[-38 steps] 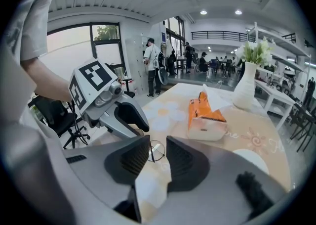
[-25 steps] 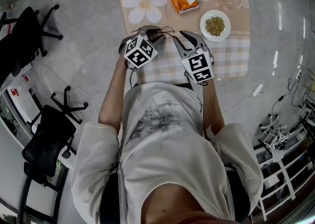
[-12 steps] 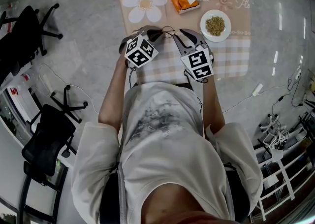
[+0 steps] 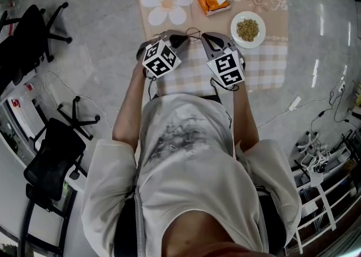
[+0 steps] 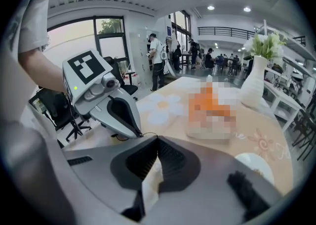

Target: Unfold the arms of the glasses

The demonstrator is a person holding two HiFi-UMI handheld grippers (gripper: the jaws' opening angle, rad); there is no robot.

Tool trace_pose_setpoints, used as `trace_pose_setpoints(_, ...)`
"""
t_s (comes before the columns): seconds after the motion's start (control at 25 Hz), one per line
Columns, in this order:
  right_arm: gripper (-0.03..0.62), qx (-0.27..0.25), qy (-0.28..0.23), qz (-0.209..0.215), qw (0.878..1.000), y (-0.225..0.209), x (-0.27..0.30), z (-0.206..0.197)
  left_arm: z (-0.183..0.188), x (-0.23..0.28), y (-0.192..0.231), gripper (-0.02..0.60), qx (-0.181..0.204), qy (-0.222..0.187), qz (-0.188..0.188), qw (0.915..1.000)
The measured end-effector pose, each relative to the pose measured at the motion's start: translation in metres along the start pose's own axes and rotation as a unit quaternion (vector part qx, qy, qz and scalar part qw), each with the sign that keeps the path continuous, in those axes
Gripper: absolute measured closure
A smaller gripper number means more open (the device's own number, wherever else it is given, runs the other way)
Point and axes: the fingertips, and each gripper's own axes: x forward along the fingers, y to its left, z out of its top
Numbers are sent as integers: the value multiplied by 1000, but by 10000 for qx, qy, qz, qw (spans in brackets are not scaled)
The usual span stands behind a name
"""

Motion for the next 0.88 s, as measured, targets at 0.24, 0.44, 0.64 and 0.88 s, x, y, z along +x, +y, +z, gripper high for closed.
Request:
trace_pose_setpoints(0.24,577,-325,241,138,9991,-3,11,-7,-1,0,-4,572,119,-11,-124,9999)
trace_pose_setpoints(0.44,577,-569,345,293,9974,-2,21,-7,-1,0,-6,572,158,-8,-172,9997)
trace_pose_setpoints(0.64,577,-880,517,447,9938,2,29,-8,-1,0,-6,572,156,-15,-188,9997)
trace_pose_setpoints(0.88,576,-1080,647,538,9906,5,34,-12,-2,0,-6,572,165,-14,-179,9997)
